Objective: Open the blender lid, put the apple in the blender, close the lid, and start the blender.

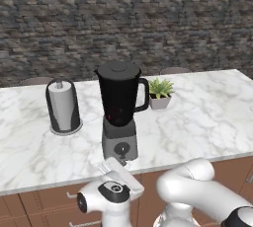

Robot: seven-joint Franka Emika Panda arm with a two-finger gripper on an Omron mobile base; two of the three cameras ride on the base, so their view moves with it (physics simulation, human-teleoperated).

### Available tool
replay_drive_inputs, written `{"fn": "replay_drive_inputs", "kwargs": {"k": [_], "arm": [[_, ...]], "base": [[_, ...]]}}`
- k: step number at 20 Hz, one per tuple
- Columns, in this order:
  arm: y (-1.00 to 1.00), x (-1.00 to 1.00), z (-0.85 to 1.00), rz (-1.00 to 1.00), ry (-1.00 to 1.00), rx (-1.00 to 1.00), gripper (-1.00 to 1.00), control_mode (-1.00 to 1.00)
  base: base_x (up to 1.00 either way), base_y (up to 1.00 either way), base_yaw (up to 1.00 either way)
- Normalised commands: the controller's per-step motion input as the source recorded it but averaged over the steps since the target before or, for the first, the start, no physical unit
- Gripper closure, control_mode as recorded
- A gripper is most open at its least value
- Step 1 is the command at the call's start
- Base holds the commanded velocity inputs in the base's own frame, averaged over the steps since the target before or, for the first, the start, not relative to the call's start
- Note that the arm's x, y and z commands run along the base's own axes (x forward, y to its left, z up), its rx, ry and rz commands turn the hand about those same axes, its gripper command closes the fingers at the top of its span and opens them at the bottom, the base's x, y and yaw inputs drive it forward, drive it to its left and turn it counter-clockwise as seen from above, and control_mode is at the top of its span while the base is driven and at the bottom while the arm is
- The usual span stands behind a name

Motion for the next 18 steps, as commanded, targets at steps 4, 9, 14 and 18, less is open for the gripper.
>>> {"fn": "replay_drive_inputs", "kwargs": {"k": [4,9,14,18], "arm": [[-0.06,0.10,-0.02,0.13,-0.09,-0.03,-1.00,-1.00],[0.00,0.31,-0.16,0.13,-0.01,-0.04,-1.00,-1.00],[0.05,0.28,-0.21,0.10,0.00,-0.05,-1.00,-1.00],[0.31,0.19,-0.18,0.07,0.00,-0.07,-1.00,-1.00]], "base": [[0.00,0.00,0.00],[0.00,0.00,0.00],[0.00,0.00,0.00],[0.00,0.00,0.00]]}}
